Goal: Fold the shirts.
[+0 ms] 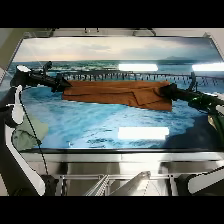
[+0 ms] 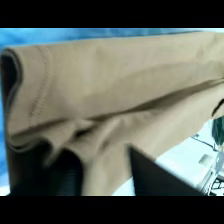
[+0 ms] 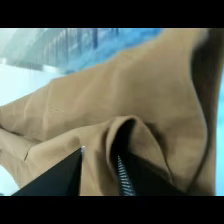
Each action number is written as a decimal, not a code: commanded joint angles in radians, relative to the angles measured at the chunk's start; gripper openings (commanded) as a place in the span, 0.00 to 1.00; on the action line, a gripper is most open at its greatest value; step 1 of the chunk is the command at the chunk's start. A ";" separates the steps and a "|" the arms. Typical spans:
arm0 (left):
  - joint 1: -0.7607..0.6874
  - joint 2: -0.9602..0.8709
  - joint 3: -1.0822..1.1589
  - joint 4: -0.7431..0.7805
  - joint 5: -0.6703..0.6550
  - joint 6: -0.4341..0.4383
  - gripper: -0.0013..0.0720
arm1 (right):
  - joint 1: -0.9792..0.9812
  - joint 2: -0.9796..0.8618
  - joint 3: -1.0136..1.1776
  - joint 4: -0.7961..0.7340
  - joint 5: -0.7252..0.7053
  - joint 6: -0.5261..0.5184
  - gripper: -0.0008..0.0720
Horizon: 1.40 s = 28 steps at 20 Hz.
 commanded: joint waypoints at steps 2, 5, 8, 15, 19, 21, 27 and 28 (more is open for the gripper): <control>0.030 0.034 0.053 -0.003 -0.016 -0.052 1.00 | -0.084 0.034 0.159 -0.396 0.037 0.263 0.89; 0.073 0.146 -0.058 -0.003 0.121 -0.053 1.00 | -0.105 0.033 0.219 -0.586 0.059 0.438 0.89; 0.073 0.206 -0.109 -0.039 0.138 -0.052 0.98 | -0.065 -0.002 0.219 -0.582 0.091 0.438 0.89; -0.077 0.210 -0.106 -0.042 0.076 -0.028 0.77 | 0.090 -0.101 0.224 -0.455 0.108 0.435 0.84; -0.227 0.206 -0.106 -0.021 0.179 0.038 0.01 | 0.105 -0.105 0.225 -0.429 0.125 0.435 0.10; -0.314 0.187 -0.105 0.051 0.235 0.034 0.01 | 0.097 -0.103 0.225 -0.412 0.146 0.435 0.04; -0.514 0.072 -0.105 0.161 0.277 -0.019 0.01 | 0.025 -0.053 0.225 -0.423 0.237 0.435 0.04; -0.533 0.062 -0.105 0.159 0.294 -0.022 0.01 | 0.004 -0.037 0.225 -0.428 0.259 0.435 0.04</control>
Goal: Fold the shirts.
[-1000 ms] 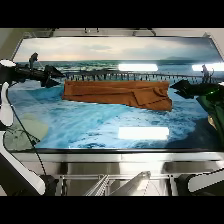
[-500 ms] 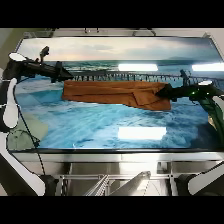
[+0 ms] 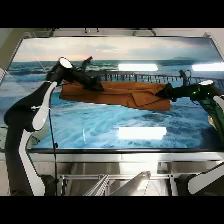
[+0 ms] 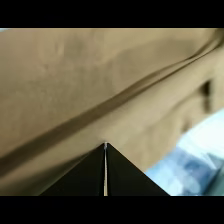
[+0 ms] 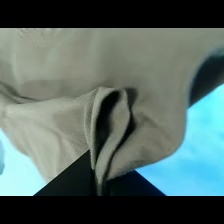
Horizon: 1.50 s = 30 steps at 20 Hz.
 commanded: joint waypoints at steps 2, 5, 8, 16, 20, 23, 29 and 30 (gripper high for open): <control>-0.104 -0.047 0.001 0.044 0.097 -0.063 0.01 | -0.077 0.053 0.001 0.000 0.113 0.000 0.04; -0.135 -0.048 0.013 -0.012 0.109 -0.101 0.01 | -0.130 0.077 0.001 -0.003 0.186 -0.002 0.04; -0.128 -0.010 0.104 -0.375 -0.032 0.045 0.01 | -0.200 0.135 0.002 -0.070 0.221 -0.001 0.04; 0.064 0.435 -0.191 -0.453 -0.198 0.073 0.01 | -0.364 0.331 0.079 -0.169 0.291 0.072 0.04; 0.121 0.605 -0.430 -0.455 -0.204 0.087 0.01 | -0.111 0.338 0.079 0.059 0.260 0.075 0.04; 0.122 0.731 -0.588 -0.456 -0.194 0.137 0.02 | 0.203 0.327 0.079 0.090 0.026 0.075 0.04; 0.120 0.947 -0.858 -0.457 -0.119 0.195 0.04 | 0.679 0.106 0.087 0.164 -0.499 0.069 0.09; 0.120 0.977 -0.900 -0.455 -0.100 0.196 0.04 | 0.718 0.063 0.097 0.234 -0.537 0.042 0.35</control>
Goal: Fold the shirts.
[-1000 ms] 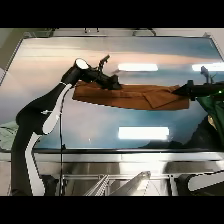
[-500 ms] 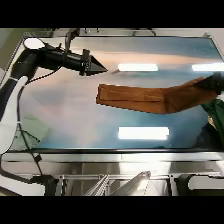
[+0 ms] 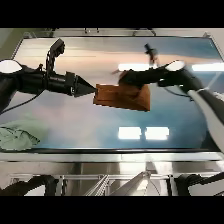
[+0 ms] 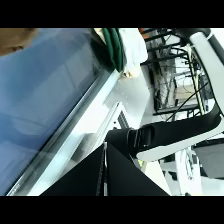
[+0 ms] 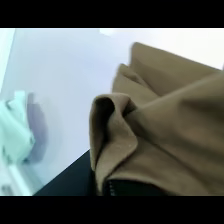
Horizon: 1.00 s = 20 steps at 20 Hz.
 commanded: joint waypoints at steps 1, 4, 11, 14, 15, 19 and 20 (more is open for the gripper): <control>0.001 0.125 -0.164 -0.002 0.069 0.022 0.04 | 0.204 -0.148 0.026 0.212 -0.240 -0.107 0.61; 0.001 0.209 -0.282 -0.002 0.123 0.022 0.04 | 0.203 -0.152 0.028 0.420 -0.082 -0.298 0.66; 0.002 0.322 -0.438 -0.001 0.178 0.026 0.04 | -0.214 0.005 0.019 0.132 0.434 -0.129 0.32; 0.002 0.348 -0.469 -0.001 0.206 0.026 0.04 | -0.387 0.098 -0.089 -0.022 0.445 -0.095 0.32; 0.002 0.348 -0.475 -0.002 0.204 0.026 0.04 | -0.438 0.121 -0.141 -0.061 0.409 -0.095 0.41; 0.002 0.347 -0.475 -0.035 0.229 0.025 0.09 | -0.506 0.084 -0.278 -0.084 0.305 -0.096 0.89; 0.001 0.347 -0.475 -0.055 0.234 0.025 0.39 | -0.496 0.053 -0.279 -0.083 0.295 -0.096 0.89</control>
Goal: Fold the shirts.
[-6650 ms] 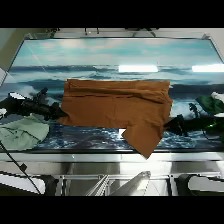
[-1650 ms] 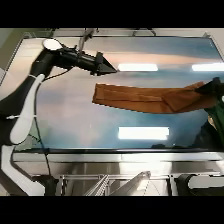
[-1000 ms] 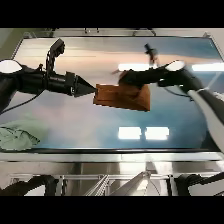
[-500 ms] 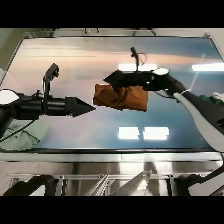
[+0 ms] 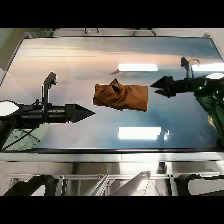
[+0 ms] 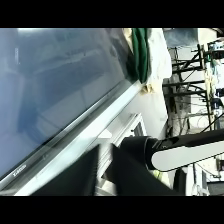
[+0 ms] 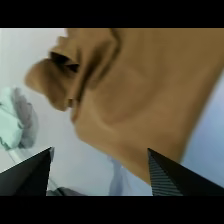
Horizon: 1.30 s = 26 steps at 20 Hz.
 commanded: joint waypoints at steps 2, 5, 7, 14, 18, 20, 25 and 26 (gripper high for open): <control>0.001 0.005 -0.005 -0.062 0.025 0.000 0.68 | -0.005 -0.090 -0.061 -0.043 -0.090 0.008 0.88; 0.001 0.005 -0.006 -0.060 0.025 0.000 0.68 | 0.056 -0.160 -0.058 -0.030 -0.156 0.032 0.88; 0.000 0.005 -0.006 -0.060 0.024 0.000 0.68 | 0.109 -0.194 -0.049 -0.009 -0.179 0.083 0.76; 0.000 0.005 -0.006 -0.060 0.021 0.000 0.68 | 0.293 -0.221 0.039 0.124 -0.185 0.112 0.07; 0.000 0.005 -0.006 -0.060 0.003 0.000 0.68 | 0.282 -0.089 0.101 0.121 -0.147 0.177 0.04; 0.000 0.005 -0.006 -0.060 0.005 0.000 0.68 | 0.215 0.024 0.150 0.095 -0.142 0.301 0.04; 0.000 0.005 -0.006 -0.060 0.005 0.000 0.68 | -0.163 0.158 0.534 -0.308 -0.098 0.716 0.04; 0.000 0.005 -0.006 -0.060 0.000 0.000 0.68 | -0.246 0.158 0.599 -0.398 -0.052 0.784 0.04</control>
